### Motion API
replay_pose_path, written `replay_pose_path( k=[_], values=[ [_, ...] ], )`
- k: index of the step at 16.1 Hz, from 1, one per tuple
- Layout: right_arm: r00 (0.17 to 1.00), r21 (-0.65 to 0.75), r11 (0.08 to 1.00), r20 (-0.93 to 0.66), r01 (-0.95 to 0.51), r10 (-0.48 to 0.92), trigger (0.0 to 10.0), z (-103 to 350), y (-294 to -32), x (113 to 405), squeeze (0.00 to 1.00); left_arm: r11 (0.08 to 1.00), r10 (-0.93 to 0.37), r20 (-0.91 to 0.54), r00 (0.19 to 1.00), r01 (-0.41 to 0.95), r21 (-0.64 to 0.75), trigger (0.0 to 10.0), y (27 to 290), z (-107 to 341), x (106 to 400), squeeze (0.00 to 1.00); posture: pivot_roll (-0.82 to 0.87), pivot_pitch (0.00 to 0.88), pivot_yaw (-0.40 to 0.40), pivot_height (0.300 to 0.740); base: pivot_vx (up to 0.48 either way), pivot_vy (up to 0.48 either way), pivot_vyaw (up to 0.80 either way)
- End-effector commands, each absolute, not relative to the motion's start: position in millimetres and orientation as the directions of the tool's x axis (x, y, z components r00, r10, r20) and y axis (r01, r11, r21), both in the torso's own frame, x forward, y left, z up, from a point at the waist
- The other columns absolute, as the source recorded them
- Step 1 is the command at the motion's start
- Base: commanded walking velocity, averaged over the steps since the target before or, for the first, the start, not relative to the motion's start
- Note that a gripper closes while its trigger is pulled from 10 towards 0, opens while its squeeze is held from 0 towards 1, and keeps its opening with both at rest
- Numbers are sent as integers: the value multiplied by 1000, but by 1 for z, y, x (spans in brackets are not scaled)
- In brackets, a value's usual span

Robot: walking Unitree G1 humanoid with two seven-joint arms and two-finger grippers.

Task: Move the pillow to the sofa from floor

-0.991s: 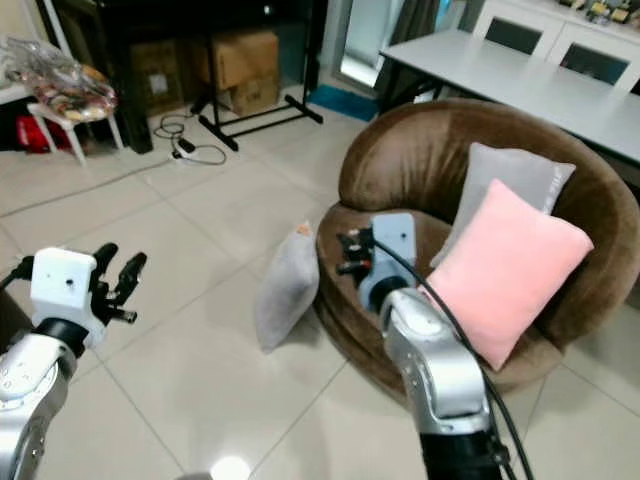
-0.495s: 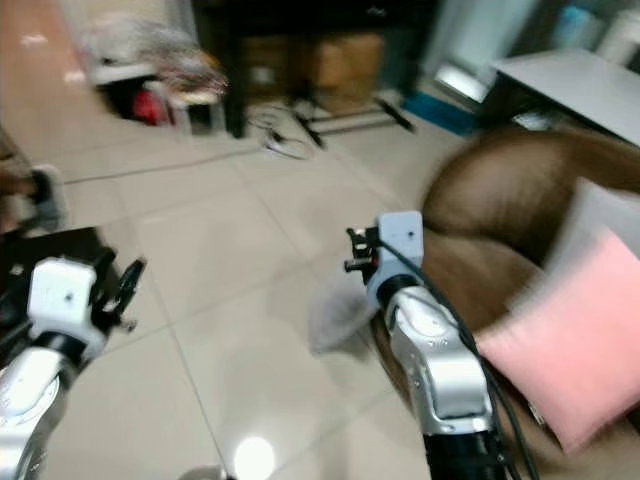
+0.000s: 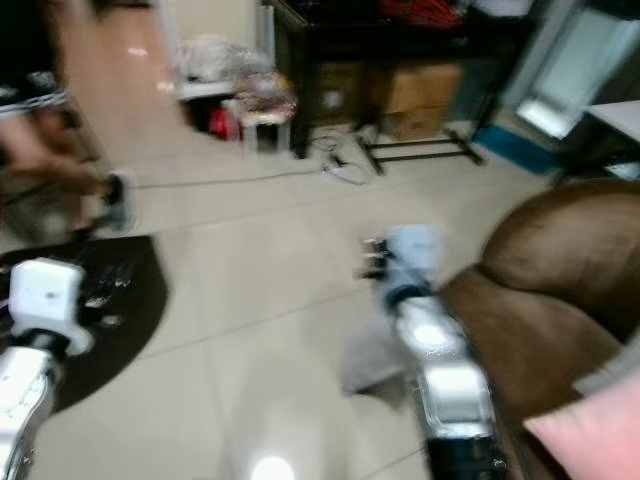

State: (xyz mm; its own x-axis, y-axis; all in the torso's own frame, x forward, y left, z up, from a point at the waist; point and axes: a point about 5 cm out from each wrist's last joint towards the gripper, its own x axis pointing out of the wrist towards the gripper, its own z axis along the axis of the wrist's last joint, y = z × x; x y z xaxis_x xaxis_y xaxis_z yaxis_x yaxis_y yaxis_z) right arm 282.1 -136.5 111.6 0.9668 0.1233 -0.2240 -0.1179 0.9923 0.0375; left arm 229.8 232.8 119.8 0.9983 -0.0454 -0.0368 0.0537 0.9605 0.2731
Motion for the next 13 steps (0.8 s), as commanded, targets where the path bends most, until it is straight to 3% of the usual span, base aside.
replay_pose_path(
  k=[1, 5, 13],
  values=[
    [975, 15, 999, -217, -49, 51, 10000, 111, -157, 280, 0, 959, -108, -27, 994, 111, 260, 10000, 219, 120, 233, 0, 24, 0, -63, 740, 364, 0, -800],
    [975, 19, 998, -213, -64, 67, 10000, 110, -154, 279, 0, 957, -121, -30, 992, 125, 261, 10000, 218, 118, 232, 0, 29, 0, -64, 740, 362, 0, -800],
    [977, 26, 992, -175, -122, 125, 10000, 112, -147, 280, 0, 954, -138, -24, 990, 140, 264, 10000, 216, 117, 233, 0, 34, 0, -62, 740, 355, 0, 0]
  ],
)
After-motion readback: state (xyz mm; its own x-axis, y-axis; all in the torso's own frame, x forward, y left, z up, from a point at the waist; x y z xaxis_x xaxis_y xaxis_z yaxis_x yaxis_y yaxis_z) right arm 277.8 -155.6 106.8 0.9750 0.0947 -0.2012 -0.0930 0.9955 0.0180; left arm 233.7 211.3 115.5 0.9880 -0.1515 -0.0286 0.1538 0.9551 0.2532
